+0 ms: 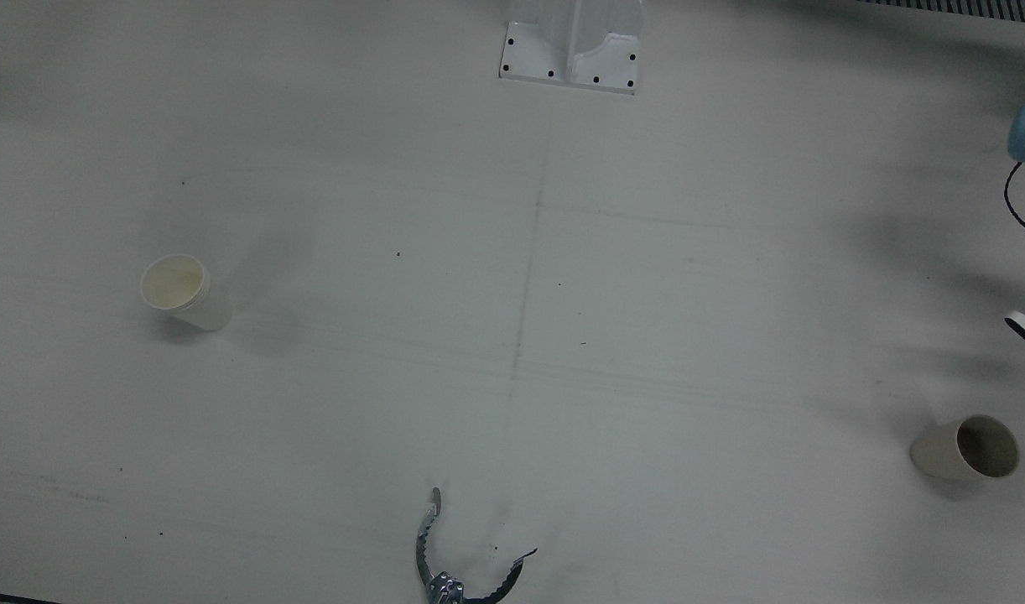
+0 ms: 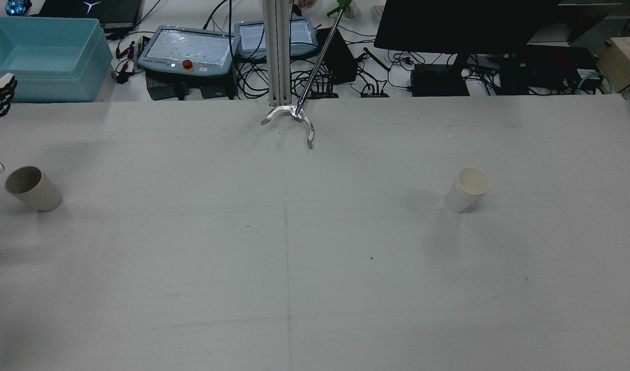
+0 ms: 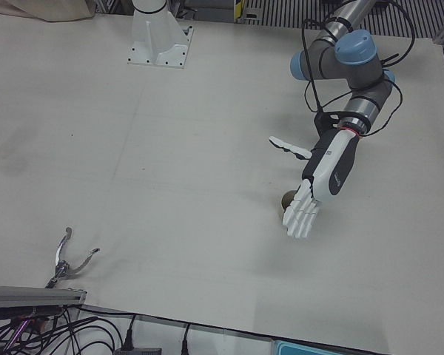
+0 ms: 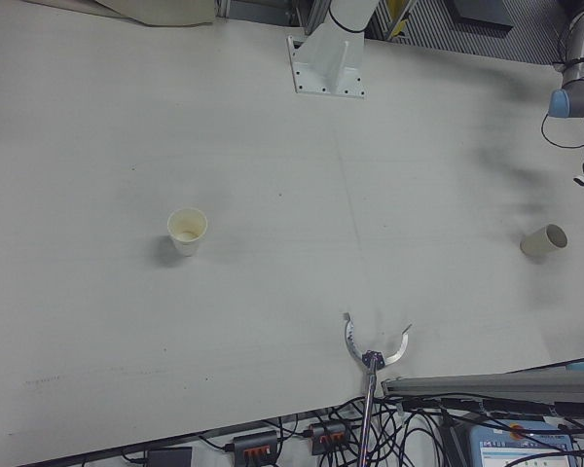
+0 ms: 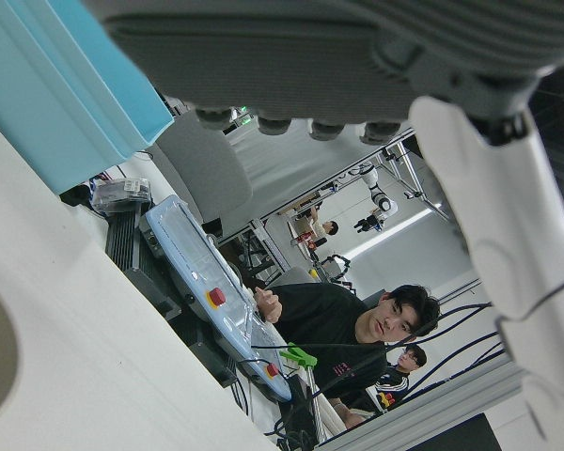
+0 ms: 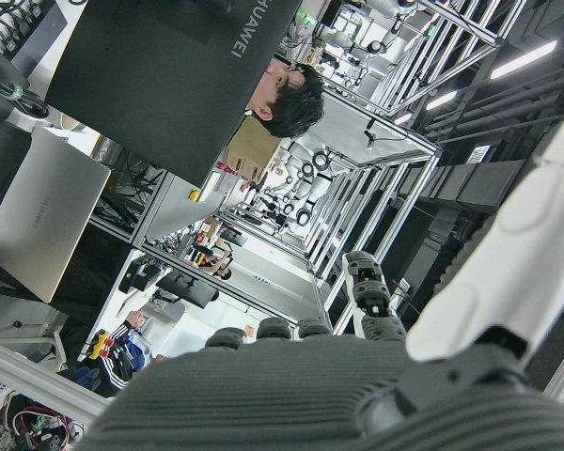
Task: Pour water
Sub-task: 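Move the left hand toward the white paper cup near it, then close the left hand fingers around the white paper cup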
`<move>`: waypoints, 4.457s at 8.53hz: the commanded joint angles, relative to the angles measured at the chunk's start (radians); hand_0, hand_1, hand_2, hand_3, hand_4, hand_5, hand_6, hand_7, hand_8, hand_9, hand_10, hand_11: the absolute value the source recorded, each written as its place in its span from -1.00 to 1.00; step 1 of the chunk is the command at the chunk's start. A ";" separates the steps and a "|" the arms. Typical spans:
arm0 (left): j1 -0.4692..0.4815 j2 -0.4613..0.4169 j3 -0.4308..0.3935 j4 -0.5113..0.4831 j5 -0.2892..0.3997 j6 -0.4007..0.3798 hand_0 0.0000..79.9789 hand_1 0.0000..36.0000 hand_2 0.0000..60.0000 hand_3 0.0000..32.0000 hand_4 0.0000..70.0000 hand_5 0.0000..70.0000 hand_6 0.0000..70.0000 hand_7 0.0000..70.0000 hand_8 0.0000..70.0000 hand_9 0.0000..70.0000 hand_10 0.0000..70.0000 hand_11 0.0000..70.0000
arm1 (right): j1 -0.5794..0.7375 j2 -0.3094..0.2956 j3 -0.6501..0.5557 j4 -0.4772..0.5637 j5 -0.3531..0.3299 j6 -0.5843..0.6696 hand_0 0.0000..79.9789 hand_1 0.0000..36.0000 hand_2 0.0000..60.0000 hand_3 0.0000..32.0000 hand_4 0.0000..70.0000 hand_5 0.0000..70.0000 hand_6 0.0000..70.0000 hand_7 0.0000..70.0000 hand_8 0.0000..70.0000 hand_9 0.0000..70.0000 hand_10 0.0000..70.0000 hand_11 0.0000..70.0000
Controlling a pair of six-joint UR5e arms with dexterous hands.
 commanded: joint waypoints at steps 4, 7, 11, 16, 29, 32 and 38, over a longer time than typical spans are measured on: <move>0.005 0.020 0.040 -0.072 0.008 0.018 0.20 -0.55 -1.00 -0.30 -0.79 -1.00 -1.00 -1.00 -1.00 -0.98 -1.00 -1.00 | 0.000 -0.007 0.002 0.000 0.000 0.000 0.06 -0.76 -1.00 -1.00 -0.81 -0.83 -1.00 -0.99 -0.94 -1.00 -1.00 -1.00; 0.005 0.026 0.262 -0.285 0.005 0.018 0.19 -0.66 -1.00 -0.29 -0.76 -1.00 -1.00 -1.00 -1.00 -0.99 -1.00 -1.00 | -0.013 -0.007 -0.001 -0.002 -0.002 -0.005 0.06 -0.77 -1.00 -1.00 -0.81 -0.82 -1.00 -0.98 -0.94 -1.00 -1.00 -1.00; 0.011 0.020 0.454 -0.491 -0.012 0.018 0.20 -0.60 -1.00 -0.11 -0.79 -1.00 -1.00 -1.00 -1.00 -1.00 -1.00 -1.00 | -0.026 -0.008 0.000 -0.008 -0.005 -0.012 0.07 -0.76 -1.00 -1.00 -0.79 -0.80 -0.99 -0.94 -0.94 -1.00 -1.00 -1.00; 0.032 -0.043 0.578 -0.569 -0.014 0.006 0.17 -0.28 -0.70 -0.24 -0.96 -1.00 -1.00 -0.99 -1.00 -1.00 -0.99 -0.93 | -0.039 0.001 0.000 -0.009 -0.005 -0.014 0.07 -0.76 -1.00 -1.00 -0.75 -0.77 -0.95 -0.87 -0.93 -1.00 -1.00 -1.00; 0.115 -0.115 0.589 -0.551 -0.014 -0.048 0.16 -0.14 -0.36 -0.80 -0.87 -1.00 -1.00 -0.88 -1.00 -1.00 -0.96 -0.89 | -0.045 -0.001 0.002 -0.009 -0.005 -0.014 0.07 -0.77 -1.00 -1.00 -0.74 -0.74 -0.94 -0.85 -0.93 -1.00 -1.00 -1.00; 0.115 -0.114 0.600 -0.565 -0.015 -0.049 0.12 -0.07 -0.11 -0.84 -0.93 -1.00 -1.00 -0.89 -1.00 -1.00 -0.94 -0.87 | -0.046 -0.001 0.003 -0.009 -0.006 -0.012 0.08 -0.76 -1.00 -1.00 -0.74 -0.75 -0.94 -0.85 -0.93 -1.00 -1.00 -1.00; 0.117 -0.112 0.604 -0.598 -0.014 -0.127 0.14 -0.16 -0.30 -1.00 -0.79 -1.00 -1.00 -0.88 -1.00 -1.00 -0.93 -0.86 | -0.052 -0.002 0.003 -0.011 -0.008 -0.014 0.07 -0.77 -1.00 -1.00 -0.74 -0.74 -0.94 -0.85 -0.93 -1.00 -1.00 -1.00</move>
